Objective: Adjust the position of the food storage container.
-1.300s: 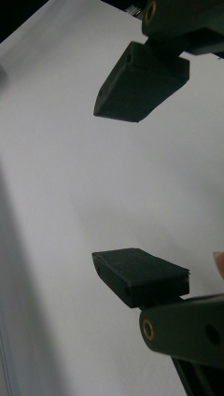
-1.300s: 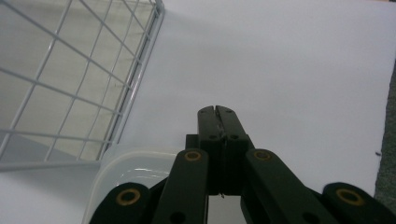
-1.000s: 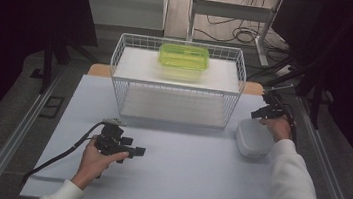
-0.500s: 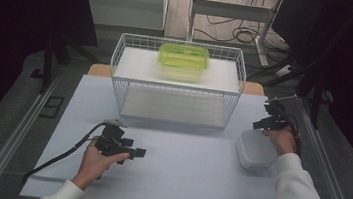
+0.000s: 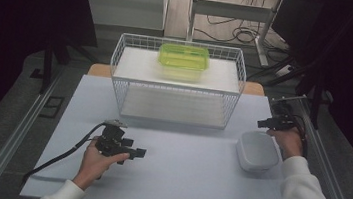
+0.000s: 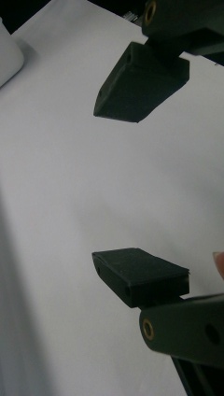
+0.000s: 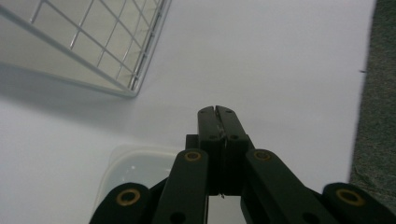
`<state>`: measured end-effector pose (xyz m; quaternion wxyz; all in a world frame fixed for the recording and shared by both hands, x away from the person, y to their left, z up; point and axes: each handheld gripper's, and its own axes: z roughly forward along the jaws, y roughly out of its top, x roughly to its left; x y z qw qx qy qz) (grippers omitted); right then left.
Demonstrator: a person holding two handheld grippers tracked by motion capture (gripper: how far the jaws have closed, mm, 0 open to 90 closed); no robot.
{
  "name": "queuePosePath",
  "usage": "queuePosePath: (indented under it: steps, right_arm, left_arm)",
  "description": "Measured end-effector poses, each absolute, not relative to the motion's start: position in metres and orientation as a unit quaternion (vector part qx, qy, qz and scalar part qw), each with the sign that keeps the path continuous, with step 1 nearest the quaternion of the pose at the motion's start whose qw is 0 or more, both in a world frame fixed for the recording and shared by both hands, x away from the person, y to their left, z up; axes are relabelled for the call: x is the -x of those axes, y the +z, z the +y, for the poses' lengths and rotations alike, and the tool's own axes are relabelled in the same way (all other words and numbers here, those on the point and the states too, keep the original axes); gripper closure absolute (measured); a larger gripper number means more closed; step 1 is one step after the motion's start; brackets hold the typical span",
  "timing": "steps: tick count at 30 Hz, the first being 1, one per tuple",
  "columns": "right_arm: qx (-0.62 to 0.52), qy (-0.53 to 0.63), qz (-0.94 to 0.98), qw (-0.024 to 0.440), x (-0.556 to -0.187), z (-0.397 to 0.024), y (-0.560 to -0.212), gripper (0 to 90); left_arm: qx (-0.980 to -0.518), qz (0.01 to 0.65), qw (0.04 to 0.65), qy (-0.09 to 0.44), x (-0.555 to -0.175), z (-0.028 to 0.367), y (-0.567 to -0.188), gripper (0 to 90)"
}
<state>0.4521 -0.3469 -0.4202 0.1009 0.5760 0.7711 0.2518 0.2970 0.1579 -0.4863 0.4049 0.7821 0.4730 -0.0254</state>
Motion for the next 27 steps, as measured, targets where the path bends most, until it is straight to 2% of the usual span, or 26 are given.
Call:
queuePosePath:
  steps: [8,13,27]
  right_arm:
    - [-0.594,0.239,0.758,0.125,-0.430,-0.388,-0.409,89.2]
    - [-0.608,0.223,0.753,0.117,-0.416,-0.405,-0.421,89.2]
    - [-0.600,0.179,0.772,0.105,-0.403,-0.392,-0.454,89.2]
  left_arm:
    - [-0.784,0.472,0.403,-0.024,-0.296,0.158,-0.485,25.4]
    - [-0.781,0.473,0.406,-0.024,-0.295,0.159,-0.484,25.4]
    - [-0.781,0.472,0.409,-0.028,-0.296,0.159,-0.484,25.0]
